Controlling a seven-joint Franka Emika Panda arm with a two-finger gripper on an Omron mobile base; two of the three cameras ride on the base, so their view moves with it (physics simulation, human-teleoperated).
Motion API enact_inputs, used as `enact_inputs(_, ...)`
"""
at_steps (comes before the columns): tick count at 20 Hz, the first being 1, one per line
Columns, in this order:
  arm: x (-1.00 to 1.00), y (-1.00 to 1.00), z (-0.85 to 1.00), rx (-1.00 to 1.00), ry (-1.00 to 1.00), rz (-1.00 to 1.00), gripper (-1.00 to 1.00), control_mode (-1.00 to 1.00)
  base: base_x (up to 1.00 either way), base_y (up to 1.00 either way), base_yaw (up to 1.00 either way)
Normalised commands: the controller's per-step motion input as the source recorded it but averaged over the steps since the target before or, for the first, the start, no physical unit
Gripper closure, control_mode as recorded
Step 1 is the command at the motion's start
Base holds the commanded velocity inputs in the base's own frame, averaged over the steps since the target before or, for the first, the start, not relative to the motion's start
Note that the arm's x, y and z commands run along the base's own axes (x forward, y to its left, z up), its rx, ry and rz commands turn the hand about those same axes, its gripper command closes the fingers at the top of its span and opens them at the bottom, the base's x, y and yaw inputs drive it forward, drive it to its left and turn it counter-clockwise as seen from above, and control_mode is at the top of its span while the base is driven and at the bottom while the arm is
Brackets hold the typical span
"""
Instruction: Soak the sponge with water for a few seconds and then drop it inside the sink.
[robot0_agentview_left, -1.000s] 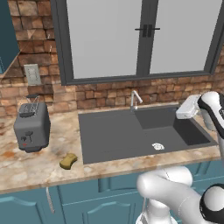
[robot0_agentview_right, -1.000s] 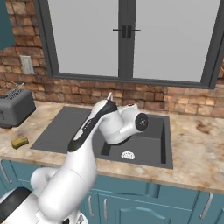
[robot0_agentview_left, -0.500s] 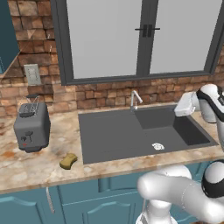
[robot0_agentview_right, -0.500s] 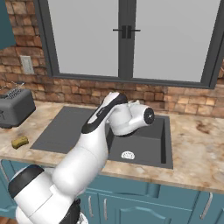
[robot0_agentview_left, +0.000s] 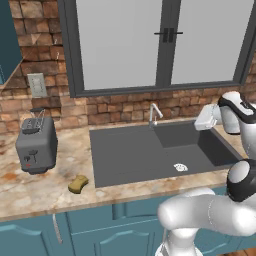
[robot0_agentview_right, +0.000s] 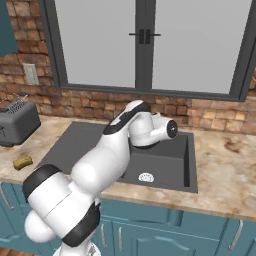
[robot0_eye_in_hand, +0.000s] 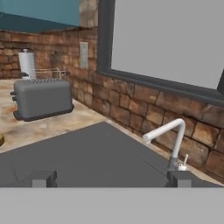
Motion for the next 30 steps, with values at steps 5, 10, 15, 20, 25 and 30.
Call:
enact_inputs(5, 0.14, 0.00, -0.17, 0.00, 0.00, 0.00, -1.00, -1.00, 0.00, 0.00, 0.00)
enact_inputs(10, 0.04, 0.03, -0.23, 0.00, -0.04, 0.00, -1.00, -1.00, 0.00, 0.00, 0.00)
enact_inputs(15, 0.04, 0.18, -0.17, 0.00, -0.03, 0.00, -1.00, -1.00, 0.00, 0.00, 0.00)
enact_inputs(20, 0.11, 0.31, -0.11, 0.00, 0.00, 0.00, -1.00, -1.00, 0.00, 0.00, 0.00)
enact_inputs(25, 0.06, 0.07, -0.11, 0.00, 0.00, 0.00, -1.00, -1.00, 0.00, 0.00, 0.00)
enact_inputs(30, 0.08, 0.00, -0.13, 0.00, 0.00, -0.01, -1.00, -1.00, 0.00, 0.00, 0.00)
